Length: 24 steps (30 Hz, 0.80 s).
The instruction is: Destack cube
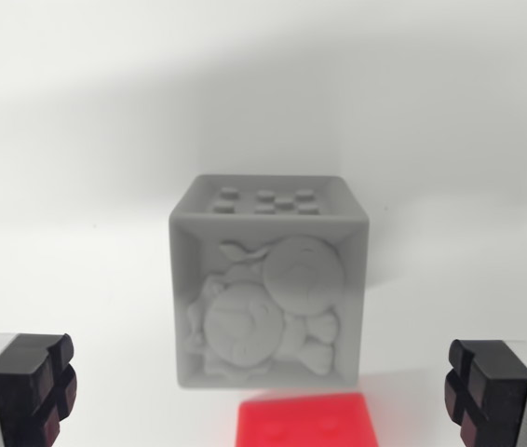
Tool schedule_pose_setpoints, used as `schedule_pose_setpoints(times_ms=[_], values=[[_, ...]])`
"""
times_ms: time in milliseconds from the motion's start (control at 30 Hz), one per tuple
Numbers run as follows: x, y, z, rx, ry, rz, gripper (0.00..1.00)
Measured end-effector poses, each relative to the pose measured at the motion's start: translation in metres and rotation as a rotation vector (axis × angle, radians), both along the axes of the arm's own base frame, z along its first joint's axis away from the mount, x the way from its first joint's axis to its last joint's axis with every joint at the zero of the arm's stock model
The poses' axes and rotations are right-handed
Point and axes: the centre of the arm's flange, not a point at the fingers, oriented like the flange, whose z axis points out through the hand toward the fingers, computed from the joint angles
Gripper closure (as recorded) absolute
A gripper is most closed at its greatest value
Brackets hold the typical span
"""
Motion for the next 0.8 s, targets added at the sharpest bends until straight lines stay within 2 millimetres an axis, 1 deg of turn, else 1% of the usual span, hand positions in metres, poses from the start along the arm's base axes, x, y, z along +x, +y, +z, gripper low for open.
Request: schedule_pose_setpoints(times_ms=[800], values=[[0.0,0.0,0.102,-0.002,-0.001,-0.002,0.0]])
